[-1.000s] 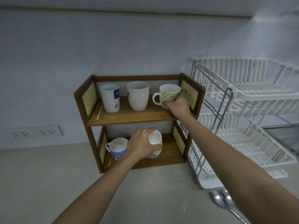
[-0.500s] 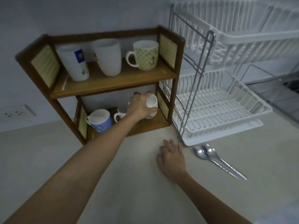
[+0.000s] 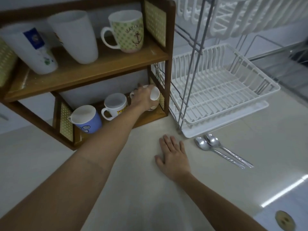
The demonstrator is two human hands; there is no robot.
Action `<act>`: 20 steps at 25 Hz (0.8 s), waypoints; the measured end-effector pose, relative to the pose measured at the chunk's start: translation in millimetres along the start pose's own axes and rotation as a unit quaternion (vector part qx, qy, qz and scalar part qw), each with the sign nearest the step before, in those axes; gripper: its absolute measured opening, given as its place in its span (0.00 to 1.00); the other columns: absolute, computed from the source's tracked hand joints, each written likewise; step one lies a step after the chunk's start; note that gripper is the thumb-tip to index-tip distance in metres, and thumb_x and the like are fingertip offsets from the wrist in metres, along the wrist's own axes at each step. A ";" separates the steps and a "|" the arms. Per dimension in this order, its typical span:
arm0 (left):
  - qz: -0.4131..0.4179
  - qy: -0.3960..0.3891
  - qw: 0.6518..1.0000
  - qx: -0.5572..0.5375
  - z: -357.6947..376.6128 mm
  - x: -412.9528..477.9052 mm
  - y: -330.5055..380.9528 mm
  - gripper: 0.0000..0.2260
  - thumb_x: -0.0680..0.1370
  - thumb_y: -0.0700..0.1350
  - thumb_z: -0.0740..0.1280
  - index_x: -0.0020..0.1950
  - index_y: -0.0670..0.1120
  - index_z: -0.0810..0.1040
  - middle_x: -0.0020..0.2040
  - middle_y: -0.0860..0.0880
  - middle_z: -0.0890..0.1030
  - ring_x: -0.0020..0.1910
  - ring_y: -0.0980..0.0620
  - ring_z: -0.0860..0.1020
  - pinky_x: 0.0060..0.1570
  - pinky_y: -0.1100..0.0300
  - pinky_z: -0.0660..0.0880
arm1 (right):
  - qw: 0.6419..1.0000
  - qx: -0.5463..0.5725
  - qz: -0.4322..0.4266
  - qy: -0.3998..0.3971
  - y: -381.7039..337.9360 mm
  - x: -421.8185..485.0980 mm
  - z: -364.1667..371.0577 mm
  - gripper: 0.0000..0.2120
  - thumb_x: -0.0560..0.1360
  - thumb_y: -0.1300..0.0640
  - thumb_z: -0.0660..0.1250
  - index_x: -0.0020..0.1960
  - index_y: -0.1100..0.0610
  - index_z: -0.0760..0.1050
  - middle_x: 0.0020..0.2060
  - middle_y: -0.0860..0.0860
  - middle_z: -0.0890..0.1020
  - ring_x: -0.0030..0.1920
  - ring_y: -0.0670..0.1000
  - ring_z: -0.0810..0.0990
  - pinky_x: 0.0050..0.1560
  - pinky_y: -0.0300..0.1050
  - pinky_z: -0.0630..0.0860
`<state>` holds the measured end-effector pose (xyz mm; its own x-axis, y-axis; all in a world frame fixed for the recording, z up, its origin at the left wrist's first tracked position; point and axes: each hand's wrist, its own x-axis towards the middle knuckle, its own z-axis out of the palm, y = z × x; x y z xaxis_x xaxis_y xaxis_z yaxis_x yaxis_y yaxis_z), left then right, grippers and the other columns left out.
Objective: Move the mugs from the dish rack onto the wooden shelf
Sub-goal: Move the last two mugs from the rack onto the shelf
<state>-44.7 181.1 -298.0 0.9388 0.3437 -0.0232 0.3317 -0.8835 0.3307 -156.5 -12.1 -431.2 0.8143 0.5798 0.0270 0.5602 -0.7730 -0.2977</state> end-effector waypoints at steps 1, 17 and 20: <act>-0.001 -0.008 1.000 0.004 4.0 2.3 -0.4 0.32 0.70 0.54 0.72 0.72 0.54 0.65 0.69 0.39 0.66 0.66 0.35 0.68 0.63 0.42 0.71 | 1.000 0.000 0.001 -0.001 -0.3 0.1 -0.2 0.34 0.75 0.38 0.48 0.77 0.52 0.51 0.78 0.50 0.53 0.77 0.52 0.47 0.72 0.52 0.35; -0.015 -0.089 0.995 0.046 -3.0 -4.7 -7.6 0.36 0.75 0.52 0.69 0.77 0.54 0.52 0.77 0.39 0.55 0.73 0.35 0.58 0.70 0.43 0.62 | 1.000 -0.012 0.001 -0.008 0.1 1.9 -0.1 0.35 0.74 0.38 0.49 0.77 0.51 0.53 0.78 0.49 0.54 0.77 0.52 0.48 0.73 0.53 0.38; 0.018 -0.081 0.996 0.020 -32.9 -46.3 -14.1 0.32 0.76 0.50 0.67 0.77 0.49 0.57 0.76 0.40 0.59 0.73 0.40 0.62 0.70 0.49 0.64 | 0.999 -0.015 0.006 -0.037 -7.4 2.9 -10.2 0.33 0.75 0.39 0.49 0.77 0.51 0.51 0.78 0.49 0.53 0.77 0.51 0.47 0.74 0.54 0.40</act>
<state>-95.9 188.0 -270.6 0.9518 0.2588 -0.1648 0.2980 -0.9074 0.2964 -156.7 -7.3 -419.2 0.8082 0.5870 -0.0468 0.5556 -0.7865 -0.2697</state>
